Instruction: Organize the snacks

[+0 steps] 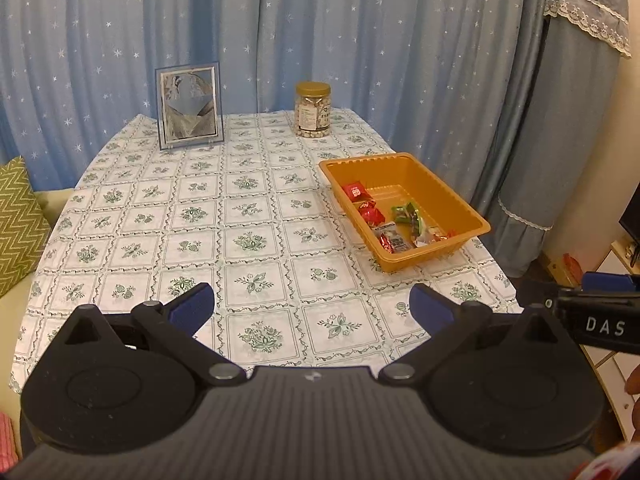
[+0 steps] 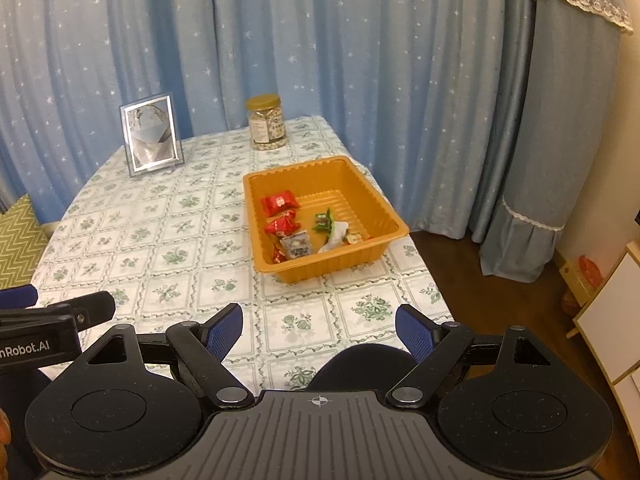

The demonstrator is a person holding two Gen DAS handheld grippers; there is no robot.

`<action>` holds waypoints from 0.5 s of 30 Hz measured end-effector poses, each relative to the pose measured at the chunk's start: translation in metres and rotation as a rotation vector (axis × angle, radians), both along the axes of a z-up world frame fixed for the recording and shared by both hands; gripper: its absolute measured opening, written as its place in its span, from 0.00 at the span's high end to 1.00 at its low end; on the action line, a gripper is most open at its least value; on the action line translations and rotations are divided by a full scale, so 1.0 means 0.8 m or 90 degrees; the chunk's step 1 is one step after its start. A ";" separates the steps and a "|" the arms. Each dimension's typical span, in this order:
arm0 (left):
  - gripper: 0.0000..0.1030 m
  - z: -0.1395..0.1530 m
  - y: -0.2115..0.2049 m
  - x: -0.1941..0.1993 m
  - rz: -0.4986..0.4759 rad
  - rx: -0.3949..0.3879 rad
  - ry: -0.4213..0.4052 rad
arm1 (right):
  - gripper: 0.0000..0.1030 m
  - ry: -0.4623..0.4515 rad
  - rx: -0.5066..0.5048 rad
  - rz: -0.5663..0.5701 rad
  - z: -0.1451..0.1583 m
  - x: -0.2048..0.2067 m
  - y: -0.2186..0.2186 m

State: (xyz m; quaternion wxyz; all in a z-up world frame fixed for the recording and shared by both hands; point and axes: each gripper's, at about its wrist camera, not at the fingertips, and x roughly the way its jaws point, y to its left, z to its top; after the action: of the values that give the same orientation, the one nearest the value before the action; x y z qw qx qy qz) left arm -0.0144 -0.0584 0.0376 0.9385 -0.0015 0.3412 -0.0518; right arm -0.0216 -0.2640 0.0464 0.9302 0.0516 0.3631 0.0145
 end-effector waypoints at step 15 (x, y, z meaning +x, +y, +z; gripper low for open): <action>0.00 0.003 0.001 -0.003 0.002 0.004 -0.008 | 0.19 -0.015 -0.001 0.008 0.007 -0.005 0.010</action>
State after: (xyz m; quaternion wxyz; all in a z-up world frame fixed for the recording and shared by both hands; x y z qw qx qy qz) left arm -0.0171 -0.0575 0.0401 0.9406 0.0010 0.3358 -0.0496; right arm -0.0255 -0.2564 0.0522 0.9344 0.0480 0.3524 0.0207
